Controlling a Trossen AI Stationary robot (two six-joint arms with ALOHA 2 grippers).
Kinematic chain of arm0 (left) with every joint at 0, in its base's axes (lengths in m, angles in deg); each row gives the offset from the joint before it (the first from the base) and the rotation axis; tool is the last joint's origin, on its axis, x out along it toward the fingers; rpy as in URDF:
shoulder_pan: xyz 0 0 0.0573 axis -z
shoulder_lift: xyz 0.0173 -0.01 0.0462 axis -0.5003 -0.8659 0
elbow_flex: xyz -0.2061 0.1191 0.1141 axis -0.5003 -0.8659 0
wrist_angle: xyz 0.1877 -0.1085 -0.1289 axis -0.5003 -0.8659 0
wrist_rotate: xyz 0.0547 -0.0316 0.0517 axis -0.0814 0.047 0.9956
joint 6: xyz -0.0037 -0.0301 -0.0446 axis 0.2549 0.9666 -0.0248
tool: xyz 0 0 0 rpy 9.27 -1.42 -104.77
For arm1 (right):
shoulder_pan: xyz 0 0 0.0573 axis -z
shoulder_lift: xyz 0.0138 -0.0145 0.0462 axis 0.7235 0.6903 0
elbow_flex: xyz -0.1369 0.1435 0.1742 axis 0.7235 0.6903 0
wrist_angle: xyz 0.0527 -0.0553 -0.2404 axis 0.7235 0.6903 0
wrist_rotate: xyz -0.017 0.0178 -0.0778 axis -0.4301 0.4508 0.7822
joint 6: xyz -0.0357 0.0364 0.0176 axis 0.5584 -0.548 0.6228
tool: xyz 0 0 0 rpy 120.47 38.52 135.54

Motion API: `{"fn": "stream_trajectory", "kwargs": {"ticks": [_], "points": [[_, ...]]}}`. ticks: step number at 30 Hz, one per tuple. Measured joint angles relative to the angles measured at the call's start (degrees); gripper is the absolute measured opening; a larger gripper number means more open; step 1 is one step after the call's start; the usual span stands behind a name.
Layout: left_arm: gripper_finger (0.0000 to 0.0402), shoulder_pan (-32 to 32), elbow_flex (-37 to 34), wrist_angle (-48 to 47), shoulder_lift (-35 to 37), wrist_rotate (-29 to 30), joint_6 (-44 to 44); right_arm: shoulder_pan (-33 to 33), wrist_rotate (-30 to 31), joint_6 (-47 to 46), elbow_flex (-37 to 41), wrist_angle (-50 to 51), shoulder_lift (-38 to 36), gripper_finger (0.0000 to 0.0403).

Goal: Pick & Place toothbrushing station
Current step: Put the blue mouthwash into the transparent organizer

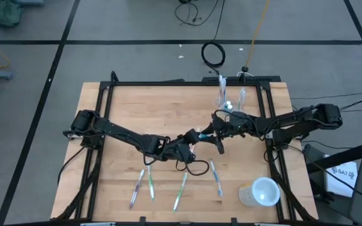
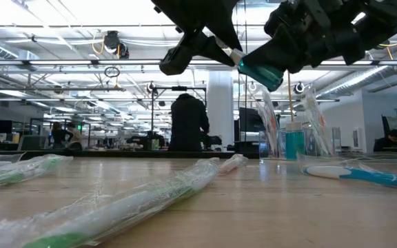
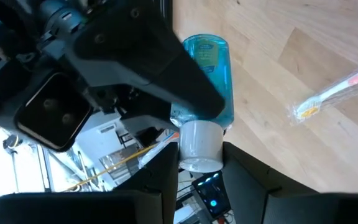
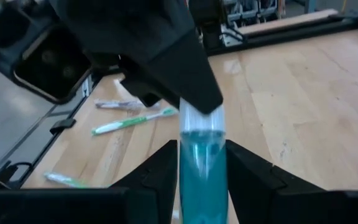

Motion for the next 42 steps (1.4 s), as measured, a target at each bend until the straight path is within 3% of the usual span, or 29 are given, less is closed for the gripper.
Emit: {"fn": "stream_trajectory", "kwargs": {"ticks": [14, 31, 42], "points": [[0.0111, 0.0, 0.0, 0.0, 0.0, -0.1, -2.9, 0.0, 0.0, 0.3, 0.0, -1.8, 0.0, 0.0099], [0.0111, -0.1, 0.0, 2.0, 0.0, -0.6, -15.3, 0.0, -0.1, 2.8, 0.1, -2.4, 0.0, 0.0101], [0.0111, -1.4, 0.0, 2.9, 0.0, -1.9, -15.9, 0.9, -0.2, 2.4, 0.1, -3.2, 0.0, 0.0107]]}}
